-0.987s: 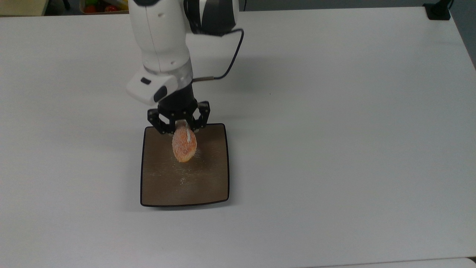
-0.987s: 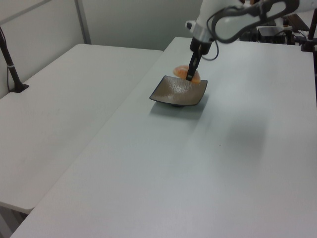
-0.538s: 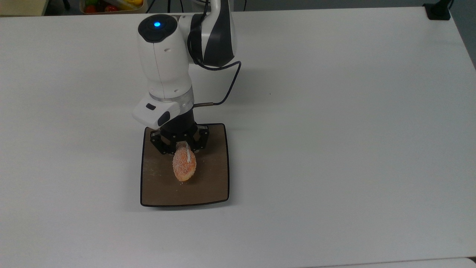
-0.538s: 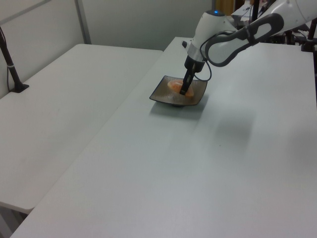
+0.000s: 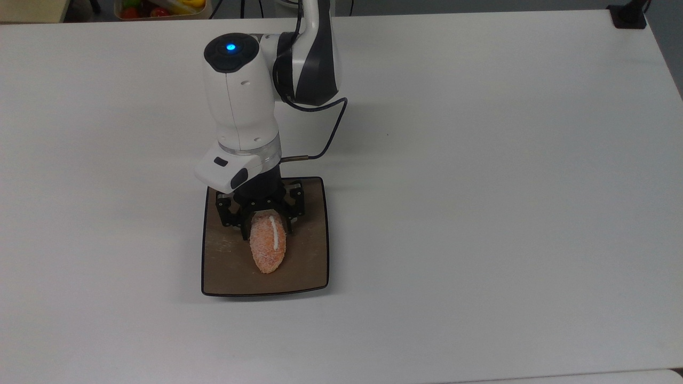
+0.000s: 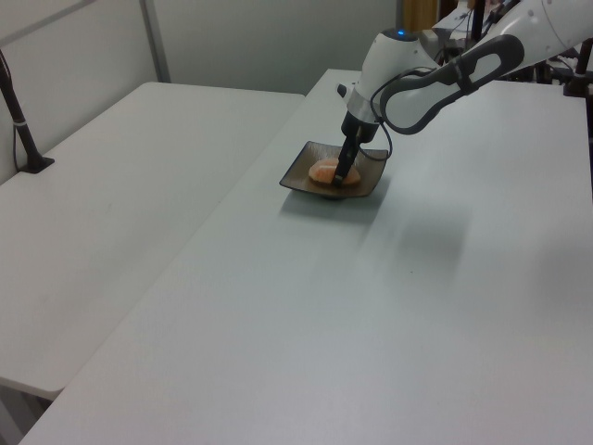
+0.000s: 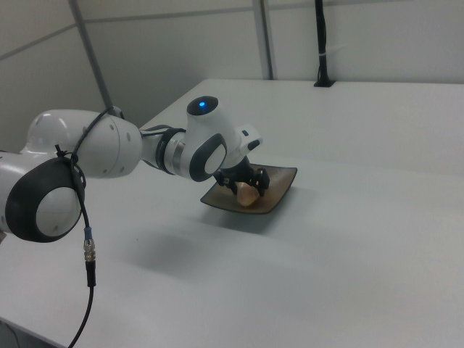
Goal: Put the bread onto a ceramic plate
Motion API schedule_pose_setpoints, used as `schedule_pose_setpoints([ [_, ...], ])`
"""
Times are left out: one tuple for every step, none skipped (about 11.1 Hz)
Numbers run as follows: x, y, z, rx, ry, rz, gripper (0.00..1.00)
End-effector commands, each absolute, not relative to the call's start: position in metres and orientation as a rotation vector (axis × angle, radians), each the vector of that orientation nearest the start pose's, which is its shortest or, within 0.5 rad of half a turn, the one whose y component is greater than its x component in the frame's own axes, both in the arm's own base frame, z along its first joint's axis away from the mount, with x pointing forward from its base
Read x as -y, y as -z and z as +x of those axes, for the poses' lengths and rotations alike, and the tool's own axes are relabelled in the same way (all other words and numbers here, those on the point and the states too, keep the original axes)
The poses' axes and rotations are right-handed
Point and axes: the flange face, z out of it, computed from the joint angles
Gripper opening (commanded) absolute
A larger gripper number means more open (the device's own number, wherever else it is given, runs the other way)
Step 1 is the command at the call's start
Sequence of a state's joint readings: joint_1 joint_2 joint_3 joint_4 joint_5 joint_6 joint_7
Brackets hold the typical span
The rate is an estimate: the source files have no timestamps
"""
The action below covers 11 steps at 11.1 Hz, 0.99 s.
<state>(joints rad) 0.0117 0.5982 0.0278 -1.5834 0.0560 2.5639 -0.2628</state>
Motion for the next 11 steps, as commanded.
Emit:
schedule_pose_setpoints([
  [-0.028,-0.338,0.733,0.407,0.65,-3.061,1.0],
  [-0.029,-0.356,0.732,0.409,0.686,-3.058,1.0],
  [-0.026,-0.376,0.729,0.401,0.707,-3.055,1.0],
  [-0.025,-0.394,0.72,0.397,0.721,-3.053,1.0],
  [-0.023,-0.415,0.712,0.392,0.717,-3.055,1.0],
  [-0.022,-0.44,0.704,0.386,0.677,-3.059,1.0],
  [-0.019,-0.471,0.692,0.329,0.651,-3.061,1.0],
  [-0.017,-0.502,0.678,0.238,0.613,-3.063,1.0],
  [-0.017,-0.534,0.661,0.117,0.567,-3.061,1.0],
  [-0.016,-0.573,0.635,-0.087,0.508,-3.05,1.0],
  [-0.017,-0.593,0.618,-0.208,0.456,-3.041,1.0],
])
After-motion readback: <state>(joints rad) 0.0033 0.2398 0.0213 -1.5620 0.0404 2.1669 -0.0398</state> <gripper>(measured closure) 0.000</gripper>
